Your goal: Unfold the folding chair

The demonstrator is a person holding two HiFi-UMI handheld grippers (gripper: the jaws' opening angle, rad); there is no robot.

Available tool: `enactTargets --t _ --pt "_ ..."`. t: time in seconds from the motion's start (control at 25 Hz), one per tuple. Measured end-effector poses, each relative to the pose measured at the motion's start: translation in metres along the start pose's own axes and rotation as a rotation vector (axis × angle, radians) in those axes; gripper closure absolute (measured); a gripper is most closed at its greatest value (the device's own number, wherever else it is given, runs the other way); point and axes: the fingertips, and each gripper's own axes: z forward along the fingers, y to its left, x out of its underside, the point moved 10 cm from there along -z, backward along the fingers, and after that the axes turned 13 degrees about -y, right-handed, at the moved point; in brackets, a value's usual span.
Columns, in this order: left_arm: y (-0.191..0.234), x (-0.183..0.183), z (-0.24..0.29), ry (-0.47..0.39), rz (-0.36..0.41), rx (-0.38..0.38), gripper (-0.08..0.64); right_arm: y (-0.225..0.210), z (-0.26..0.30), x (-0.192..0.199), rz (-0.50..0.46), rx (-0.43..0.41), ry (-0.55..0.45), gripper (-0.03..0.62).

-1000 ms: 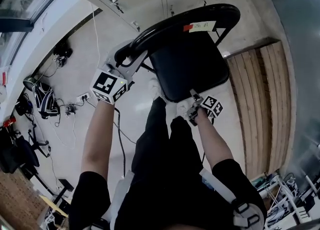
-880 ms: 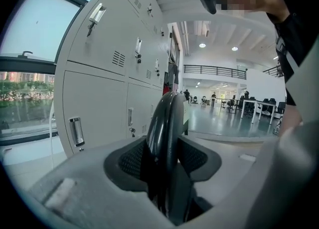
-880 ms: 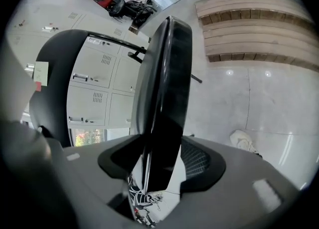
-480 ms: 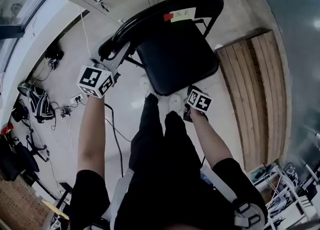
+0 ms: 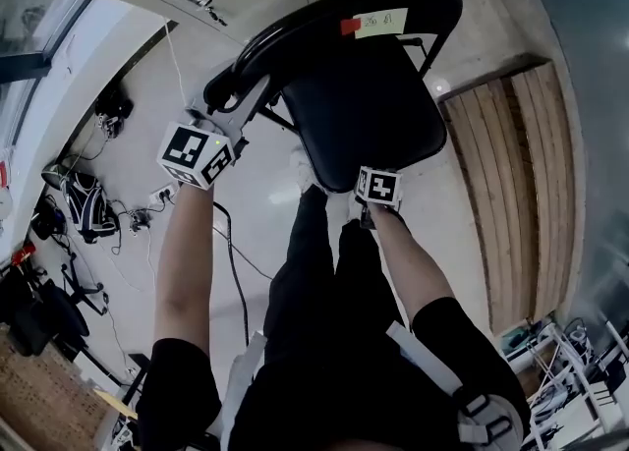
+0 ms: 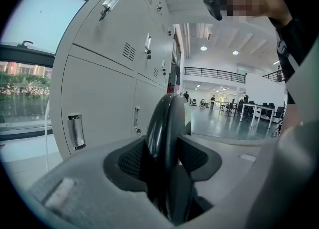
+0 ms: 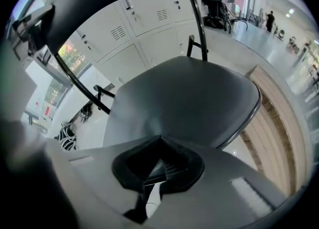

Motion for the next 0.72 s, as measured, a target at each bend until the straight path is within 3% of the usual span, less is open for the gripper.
enactTargets --t 0.2,0.48,0.72 --pt "0.026 0.008 0.009 -0.01 -0.016 -0.009 0.364 0.015 0.025 0.006 -0.176 -0.026 0.007 0.586" --pt "0.063 0.024 0.02 -0.007 -0.059 -0.018 0.364 0.013 0.051 0.009 -0.12 -0.034 0.085 0.586" --pt "0.079 0.041 0.028 -0.005 -0.106 -0.019 0.364 0.007 0.069 0.025 -0.13 0.002 0.134 0.586"
